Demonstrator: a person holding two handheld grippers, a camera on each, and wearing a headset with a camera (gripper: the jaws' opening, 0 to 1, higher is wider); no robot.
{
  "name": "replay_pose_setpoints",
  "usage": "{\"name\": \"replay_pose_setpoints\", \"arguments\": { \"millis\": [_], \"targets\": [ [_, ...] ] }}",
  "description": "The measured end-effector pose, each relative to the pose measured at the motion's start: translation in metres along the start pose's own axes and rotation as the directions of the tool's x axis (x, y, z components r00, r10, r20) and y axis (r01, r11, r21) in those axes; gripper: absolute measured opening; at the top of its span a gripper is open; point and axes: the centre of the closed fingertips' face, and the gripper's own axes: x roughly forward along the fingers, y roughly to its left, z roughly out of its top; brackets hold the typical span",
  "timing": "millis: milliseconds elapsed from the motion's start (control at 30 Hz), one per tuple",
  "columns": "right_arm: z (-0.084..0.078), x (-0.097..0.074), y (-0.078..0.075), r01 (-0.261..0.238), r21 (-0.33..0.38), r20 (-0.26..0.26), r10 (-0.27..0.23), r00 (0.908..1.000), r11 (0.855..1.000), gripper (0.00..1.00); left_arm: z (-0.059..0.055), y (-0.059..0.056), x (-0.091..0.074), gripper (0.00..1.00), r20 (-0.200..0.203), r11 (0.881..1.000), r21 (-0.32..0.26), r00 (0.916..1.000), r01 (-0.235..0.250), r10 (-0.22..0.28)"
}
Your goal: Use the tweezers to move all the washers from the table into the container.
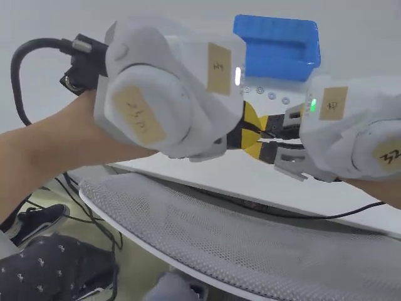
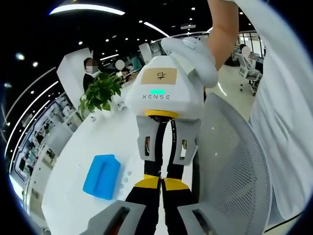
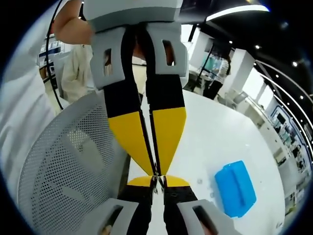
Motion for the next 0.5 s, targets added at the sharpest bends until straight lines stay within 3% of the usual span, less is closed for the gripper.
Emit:
{"name": "replay_pose_setpoints", "arguments": {
  "millis": [133, 167, 200, 267, 333, 400, 433, 500],
  "targets": [
    [-0.008, 0.005, -0.005, -0.006, 0.016, -0.003, 0.006, 1.0, 1.0, 0.03, -0.007, 0.006, 0.002, 0.0, 0.003, 0.998, -0.055, 0.9995, -0.032, 0.032],
    [-0.011, 0.006, -0.007, -0.005, 0.024, -0.011, 0.006, 0.9999, 1.0, 0.03, -0.01, 0.012, 0.006, 0.0, 0.009, 0.99, -0.124, 0.9973, -0.071, 0.072],
    [-0.014, 0.007, -0.008, -0.008, 0.033, -0.02, 0.008, 0.9998, 0.999, 0.02, -0.013, 0.014, 0.008, 0.0, 0.018, 0.986, -0.149, 0.9965, -0.079, 0.082],
    [-0.019, 0.009, -0.012, -0.007, 0.075, -0.024, 0.009, 0.9997, 0.997, 0.02, -0.021, 0.024, 0.011, 0.01, 0.041, 0.968, -0.211, 0.9879, -0.138, 0.149],
    [-0.017, 0.009, -0.016, -0.009, 0.146, 0.005, 0.008, 1.0, 0.989, 0.02, -0.031, 0.034, 0.011, 0.09, 0.025, 0.933, -0.305, 0.9772, -0.194, 0.211],
    [-0.014, 0.009, -0.024, 0.006, 0.21, 0.033, -0.013, 0.9994, 0.978, 0.02, -0.034, 0.042, 0.008, 0.18, 0.039, 0.881, -0.42, 0.9657, -0.218, 0.257],
    [-0.012, 0.01, -0.029, 0.011, 0.26, 0.056, -0.026, 0.9981, 0.966, 0.02, -0.035, 0.046, 0.004, 0.21, 0.047, 0.848, -0.474, 0.9548, -0.237, 0.293],
    [-0.01, 0.01, -0.038, 0.02, 0.328, 0.089, -0.052, 0.9947, 0.944, 0.02, -0.04, 0.054, -0.004, 0.25, 0.06, 0.8, -0.542, 0.9369, -0.26, 0.344]
  ]
}}
